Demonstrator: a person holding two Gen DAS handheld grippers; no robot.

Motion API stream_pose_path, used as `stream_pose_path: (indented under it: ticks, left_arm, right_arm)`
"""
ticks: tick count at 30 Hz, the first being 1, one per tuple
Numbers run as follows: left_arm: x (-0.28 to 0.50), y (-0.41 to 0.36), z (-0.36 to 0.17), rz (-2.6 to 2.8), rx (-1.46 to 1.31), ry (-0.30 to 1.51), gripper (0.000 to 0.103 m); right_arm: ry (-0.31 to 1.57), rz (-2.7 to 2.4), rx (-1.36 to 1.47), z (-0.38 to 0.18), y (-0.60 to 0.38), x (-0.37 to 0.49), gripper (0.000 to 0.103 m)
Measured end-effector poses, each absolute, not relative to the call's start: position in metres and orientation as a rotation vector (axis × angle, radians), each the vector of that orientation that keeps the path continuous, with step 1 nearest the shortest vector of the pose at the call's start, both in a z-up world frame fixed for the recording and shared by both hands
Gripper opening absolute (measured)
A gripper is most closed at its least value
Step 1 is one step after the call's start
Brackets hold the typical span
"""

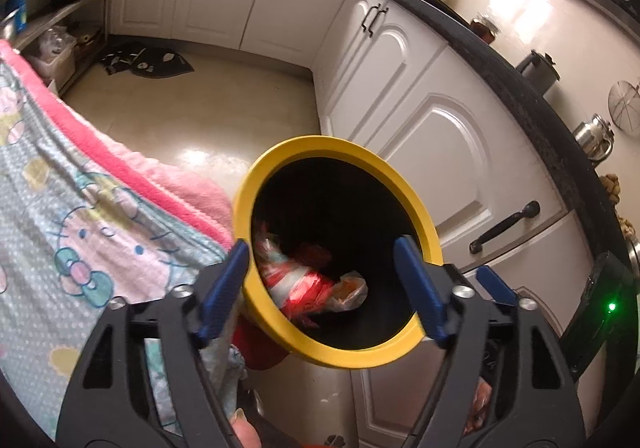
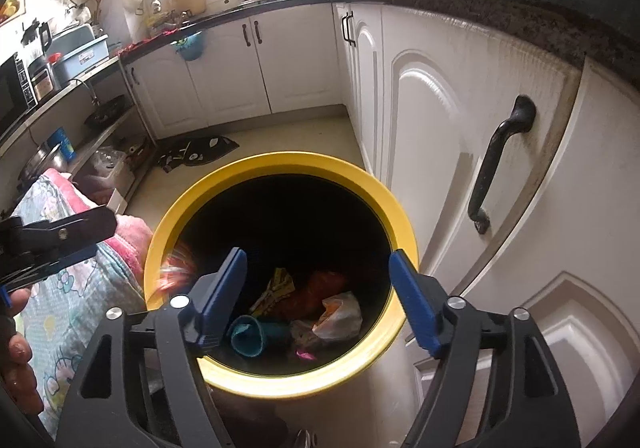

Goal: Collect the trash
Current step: 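Open the right gripper over the bin while the left gripper releases the candy bar, then move both open grippers back from the bin to the trash on the bed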

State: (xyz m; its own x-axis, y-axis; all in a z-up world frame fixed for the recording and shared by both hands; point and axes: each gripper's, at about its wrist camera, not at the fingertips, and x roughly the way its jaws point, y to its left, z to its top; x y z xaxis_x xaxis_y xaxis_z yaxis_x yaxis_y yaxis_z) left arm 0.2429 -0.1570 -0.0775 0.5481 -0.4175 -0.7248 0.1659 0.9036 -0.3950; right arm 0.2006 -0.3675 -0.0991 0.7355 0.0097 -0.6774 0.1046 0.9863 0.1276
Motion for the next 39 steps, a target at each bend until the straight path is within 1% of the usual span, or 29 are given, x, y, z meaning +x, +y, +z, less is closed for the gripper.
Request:
stream_pose_path:
  ticks: [2,5,6,9,39]
  left_arm:
    - [0.240,-0.151,-0.075,-0.345,-0.305,0.925,0.081]
    - [0.236,-0.145,-0.071,-0.333,-0.307,0.910,0.090]
    - [0.234,-0.143,-0.068,-0.330,-0.308,0.904,0.092]
    - [0.229,-0.137,-0.063,-0.316,-0.308,0.887,0.092]
    - [0.176,-0.069,-0.009,-0.218,-0.351,0.725,0.092]
  right_arm:
    - [0.736,-0.055,0.167,-0.097,-0.368,0.199,0.076]
    - [0.724,-0.057,0.174,-0.093,-0.370,0.197,0.078]
    - [0.720,-0.058,0.176,-0.092,-0.371,0.195,0.079]
    - [0.706,-0.056,0.184,-0.087,-0.371,0.192,0.080]
    - [0.598,0.061,0.169,-0.039,-0.336,0.168,0.081]
